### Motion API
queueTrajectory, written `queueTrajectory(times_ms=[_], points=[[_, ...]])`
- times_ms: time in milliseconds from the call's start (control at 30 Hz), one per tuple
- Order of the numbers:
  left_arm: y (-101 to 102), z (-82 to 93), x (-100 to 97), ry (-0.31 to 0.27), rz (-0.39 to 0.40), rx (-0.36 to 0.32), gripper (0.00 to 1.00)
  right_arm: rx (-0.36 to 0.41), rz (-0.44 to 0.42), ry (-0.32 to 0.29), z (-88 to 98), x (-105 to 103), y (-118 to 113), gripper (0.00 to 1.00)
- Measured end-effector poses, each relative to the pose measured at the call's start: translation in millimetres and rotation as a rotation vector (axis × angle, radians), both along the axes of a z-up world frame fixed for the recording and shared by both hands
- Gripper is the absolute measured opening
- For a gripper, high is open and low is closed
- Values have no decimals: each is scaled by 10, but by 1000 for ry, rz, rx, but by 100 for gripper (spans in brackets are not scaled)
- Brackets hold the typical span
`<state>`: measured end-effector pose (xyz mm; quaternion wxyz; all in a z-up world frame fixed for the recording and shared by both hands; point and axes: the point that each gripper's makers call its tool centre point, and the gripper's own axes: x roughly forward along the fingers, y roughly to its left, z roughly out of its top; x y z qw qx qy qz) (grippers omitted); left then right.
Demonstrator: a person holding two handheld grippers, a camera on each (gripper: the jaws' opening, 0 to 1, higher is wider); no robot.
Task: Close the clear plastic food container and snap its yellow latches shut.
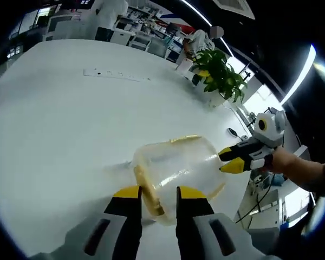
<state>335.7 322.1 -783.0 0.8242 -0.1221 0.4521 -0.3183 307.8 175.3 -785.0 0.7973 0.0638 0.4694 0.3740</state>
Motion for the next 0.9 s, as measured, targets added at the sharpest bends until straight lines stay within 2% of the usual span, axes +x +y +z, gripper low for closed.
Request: queueTrajectory(times_ms=[67, 333, 533, 600, 667, 767, 800, 833, 900], points=[[5, 1, 18, 0, 2, 14, 17, -46, 48, -13, -8, -10, -3, 20], [18, 2, -36, -14, 29, -4, 19, -20, -8, -8, 17, 3, 5, 22], [36, -10, -20, -29, 43, -18, 20, -55, 13, 6, 24, 45, 23, 22], [23, 0, -28, -60, 46, -17, 21, -61, 20, 3, 40, 31, 29, 23], [18, 27, -2, -120, 21, 15, 22, -65, 36, -13, 37, 39, 19, 24], [7, 39, 6, -116, 7, 35, 22, -77, 51, -17, 46, 58, 28, 25], [9, 45, 10, -125, -5, 52, 22, -82, 59, -20, 51, 56, 27, 25], [15, 56, 25, -159, -28, 86, 22, -92, 70, -28, 57, 65, 34, 25], [3, 74, 8, -177, -22, 108, 22, -109, 97, -72, 73, 70, 34, 26]])
